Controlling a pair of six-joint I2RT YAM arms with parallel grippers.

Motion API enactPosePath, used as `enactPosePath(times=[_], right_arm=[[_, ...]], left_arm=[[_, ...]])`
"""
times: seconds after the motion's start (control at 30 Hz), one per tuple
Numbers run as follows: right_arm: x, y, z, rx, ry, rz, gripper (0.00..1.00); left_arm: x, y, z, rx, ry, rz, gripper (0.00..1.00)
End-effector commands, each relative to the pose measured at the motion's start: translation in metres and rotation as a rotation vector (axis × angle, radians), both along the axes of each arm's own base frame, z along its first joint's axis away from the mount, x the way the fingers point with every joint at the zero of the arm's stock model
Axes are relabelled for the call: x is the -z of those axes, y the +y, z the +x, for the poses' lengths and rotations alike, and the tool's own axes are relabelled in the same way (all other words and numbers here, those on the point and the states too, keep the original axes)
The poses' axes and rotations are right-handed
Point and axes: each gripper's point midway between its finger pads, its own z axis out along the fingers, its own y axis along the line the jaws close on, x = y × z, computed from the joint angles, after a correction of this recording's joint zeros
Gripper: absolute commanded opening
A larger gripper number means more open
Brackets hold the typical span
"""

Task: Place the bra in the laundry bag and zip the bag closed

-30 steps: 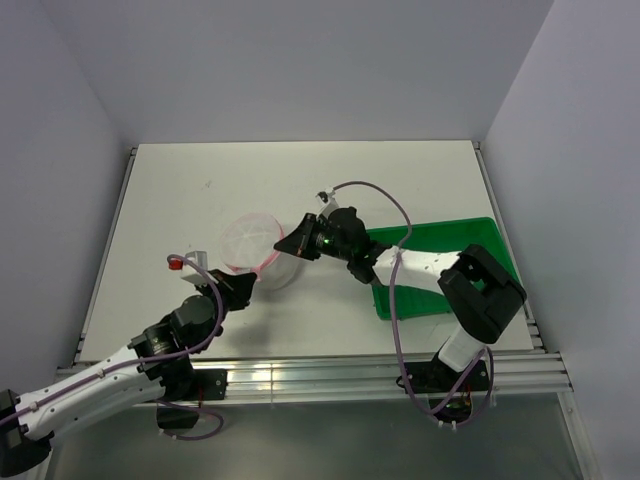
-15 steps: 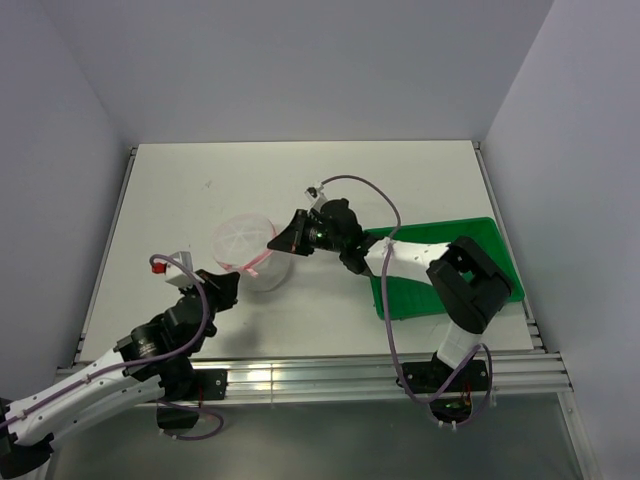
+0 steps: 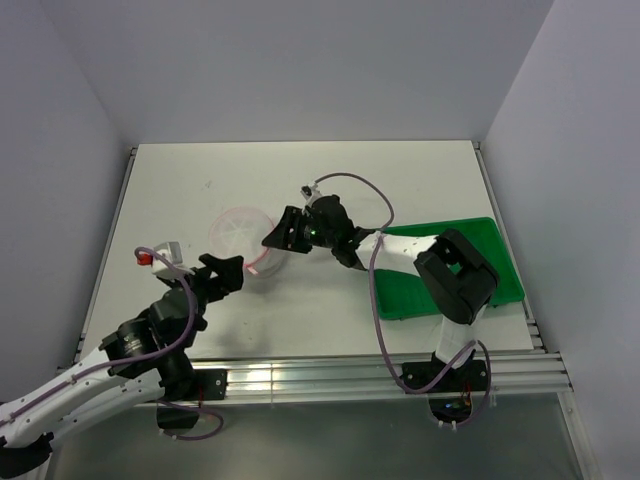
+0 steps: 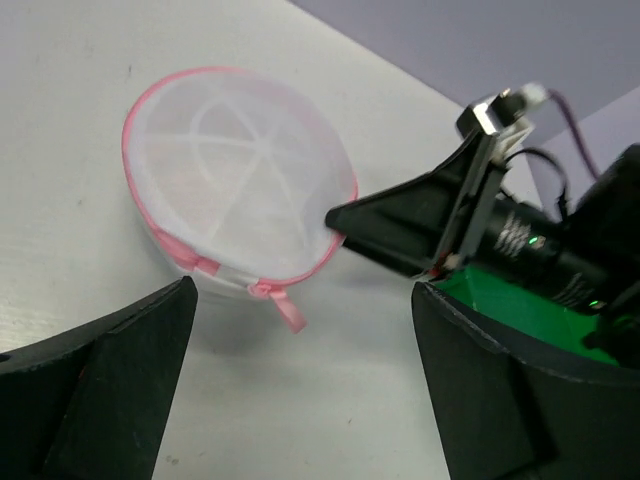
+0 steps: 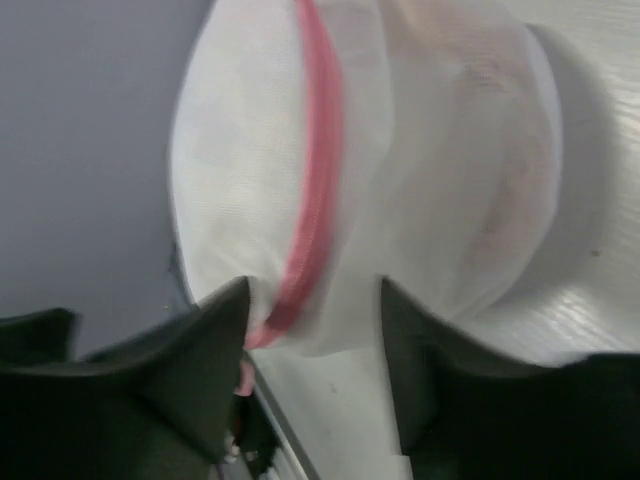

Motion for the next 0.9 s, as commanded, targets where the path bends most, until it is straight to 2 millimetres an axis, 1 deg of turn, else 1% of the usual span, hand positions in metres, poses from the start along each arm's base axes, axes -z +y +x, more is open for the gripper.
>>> enactPosePath(times=[0.0,0.03,0.07,0.1,0.13,0.17,0.2,0.23,0.27,0.3,0.33,0.37,0.4,0.43,0.47,0.5,0.53,0.57,0.6,0.63,0.67,0.7,0.73,0.77,0.83,0.87], right_arm=[[-0.012,-0.002,0.014,0.021,-0.06,-0.02,0.68],[-0.017,-0.006,0.019,0.046,-0.078,-0.026,0.78],[-0.02,-0.01,0.019,0.049,-0.099,-0.048,0.88],[-0.027,-0.012,0.02,0.056,-0.121,-0.055,0.99],[-0.046,-0.017,0.022,0.079,-0.161,-0.048,1.0],[-0.054,-0.021,0.021,0.08,-0.193,-0.054,1.0],[-0.076,-0.027,0.018,0.094,-0.235,-0.031,1.0],[-0.078,-0.033,0.013,0.102,-0.247,-0.04,1.0],[-0.085,-0.041,0.013,0.129,-0.28,-0.051,1.0],[-0.111,-0.051,0.007,0.151,-0.332,-0.016,1.0],[-0.104,-0.061,0.001,0.164,-0.342,-0.034,1.0],[-0.114,-0.072,0.001,0.204,-0.374,-0.031,1.0],[-0.14,-0.085,-0.007,0.23,-0.43,0.006,1.0],[-0.133,-0.096,-0.012,0.247,-0.439,-0.012,1.0],[-0.14,-0.105,-0.016,0.267,-0.469,-0.015,1.0],[-0.16,-0.124,-0.023,0.324,-0.514,0.002,1.0],[-0.154,-0.136,-0.027,0.347,-0.518,-0.017,1.0],[-0.156,-0.146,-0.032,0.369,-0.535,-0.031,1.0],[-0.175,-0.164,-0.04,0.42,-0.578,0.002,1.0],[-0.17,-0.174,-0.044,0.439,-0.583,-0.013,1.0],[-0.172,-0.183,-0.05,0.459,-0.592,-0.01,1.0],[-0.189,-0.198,-0.059,0.5,-0.629,0.028,1.0],[-0.187,-0.205,-0.062,0.512,-0.637,0.025,1.0],[-0.196,-0.215,-0.07,0.531,-0.657,0.041,1.0],[-0.2,-0.229,-0.072,0.577,-0.67,0.021,1.0],[-0.199,-0.235,-0.073,0.593,-0.665,0.002,0.98]], left_arm=[[-0.043,0.013,-0.001,-0.024,-0.058,0.0,0.96],[-0.047,0.014,-0.002,-0.023,-0.059,0.005,0.97],[-0.053,0.014,-0.002,-0.017,-0.062,0.008,0.97],[-0.063,0.015,-0.004,-0.01,-0.067,0.012,0.97],[-0.068,0.015,-0.004,-0.004,-0.071,0.013,0.97],[-0.08,0.015,-0.007,0.014,-0.084,-0.002,0.96],[-0.085,0.016,-0.009,0.029,-0.089,-0.005,0.96],[-0.089,0.016,-0.011,0.043,-0.098,-0.008,0.96],[-0.098,0.017,-0.014,0.053,-0.116,-0.023,0.96],[-0.103,0.02,-0.018,0.069,-0.129,-0.028,0.96],[-0.106,0.023,-0.02,0.073,-0.138,-0.034,0.96],[-0.114,0.027,-0.023,0.074,-0.153,-0.047,0.96],[-0.118,0.033,-0.027,0.078,-0.17,-0.053,0.97],[-0.121,0.037,-0.029,0.074,-0.18,-0.058,0.97],[-0.125,0.042,-0.031,0.069,-0.19,-0.067,0.97],[-0.128,0.049,-0.034,0.066,-0.203,-0.076,0.97],[-0.13,0.052,-0.037,0.07,-0.21,-0.081,0.97],[-0.132,0.054,-0.039,0.075,-0.217,-0.084,0.97],[-0.133,0.058,-0.043,0.081,-0.226,-0.094,0.97],[-0.133,0.057,-0.045,0.1,-0.232,-0.096,0.98],[-0.131,0.057,-0.046,0.108,-0.234,-0.093,0.98],[-0.131,0.059,-0.049,0.117,-0.238,-0.1,0.99],[-0.128,0.056,-0.05,0.137,-0.235,-0.096,0.99],[-0.125,0.055,-0.051,0.142,-0.232,-0.099,0.99],[-0.12,0.054,-0.051,0.147,-0.225,-0.098,0.99],[-0.117,0.052,-0.052,0.161,-0.228,-0.095,0.99]])
